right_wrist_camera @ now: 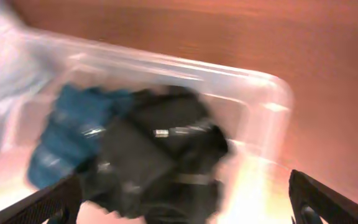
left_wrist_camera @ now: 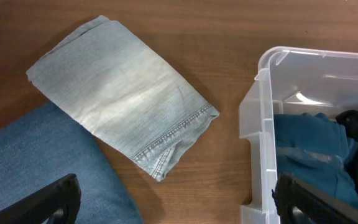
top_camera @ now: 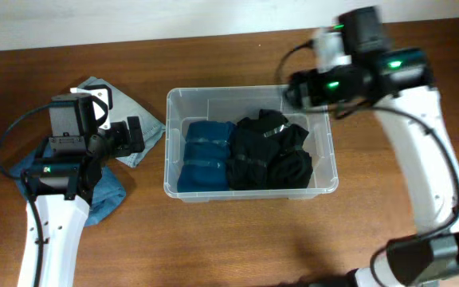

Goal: Pack container
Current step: 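Retract the right arm and grasp the dark-blue jeans with the left gripper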

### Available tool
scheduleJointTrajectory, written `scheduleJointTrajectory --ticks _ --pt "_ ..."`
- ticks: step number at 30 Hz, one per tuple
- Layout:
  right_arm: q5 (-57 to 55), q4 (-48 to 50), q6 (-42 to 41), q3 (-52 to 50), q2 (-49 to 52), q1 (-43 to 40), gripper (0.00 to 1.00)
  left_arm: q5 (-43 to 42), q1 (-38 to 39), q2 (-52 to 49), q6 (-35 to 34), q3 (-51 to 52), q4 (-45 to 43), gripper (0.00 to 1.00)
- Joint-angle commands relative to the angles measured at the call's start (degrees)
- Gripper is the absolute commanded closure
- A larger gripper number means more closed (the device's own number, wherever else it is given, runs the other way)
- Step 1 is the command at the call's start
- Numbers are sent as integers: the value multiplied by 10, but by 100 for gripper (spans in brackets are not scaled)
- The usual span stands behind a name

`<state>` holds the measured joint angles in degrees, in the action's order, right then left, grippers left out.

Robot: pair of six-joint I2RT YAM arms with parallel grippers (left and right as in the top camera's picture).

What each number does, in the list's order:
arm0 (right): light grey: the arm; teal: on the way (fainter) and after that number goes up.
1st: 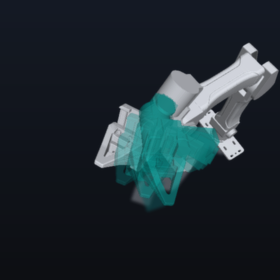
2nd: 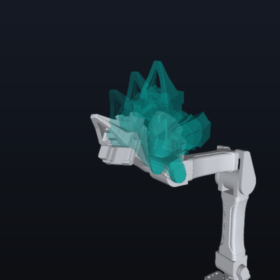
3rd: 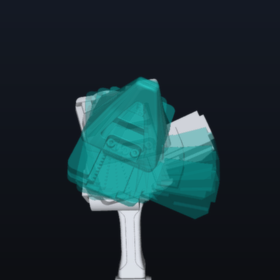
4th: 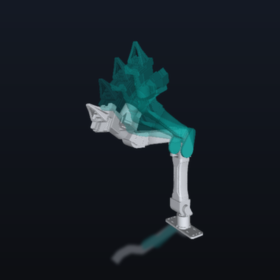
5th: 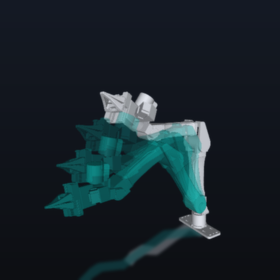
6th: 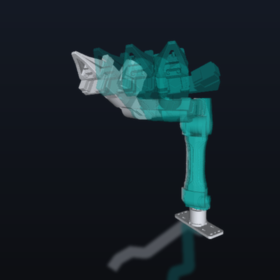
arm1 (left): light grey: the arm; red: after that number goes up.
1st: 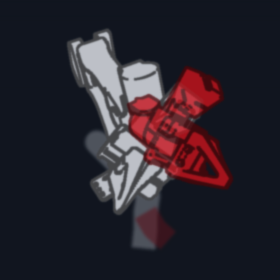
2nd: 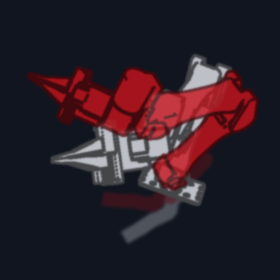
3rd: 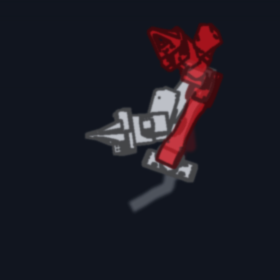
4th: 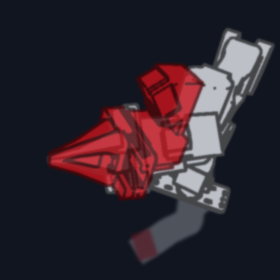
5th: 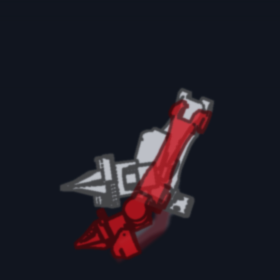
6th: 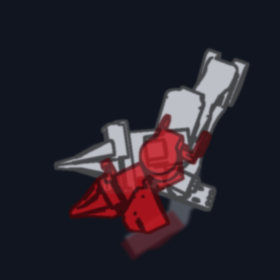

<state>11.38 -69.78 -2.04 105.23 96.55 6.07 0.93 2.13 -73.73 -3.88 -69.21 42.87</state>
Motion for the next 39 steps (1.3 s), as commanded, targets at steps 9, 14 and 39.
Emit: scheduleJointTrajectory --ticks 9,14,39 --pt "2 -61 -12 -9 12 -183 1 -18 -79 -3 -15 -24 -8 1" --pt "1 -54 -12 -17 13 -176 2 -51 -170 -12 -28 -25 3 1" --pt "-4 -50 -12 -37 13 -173 1 -162 -452 -382 48 -25 -16 1"
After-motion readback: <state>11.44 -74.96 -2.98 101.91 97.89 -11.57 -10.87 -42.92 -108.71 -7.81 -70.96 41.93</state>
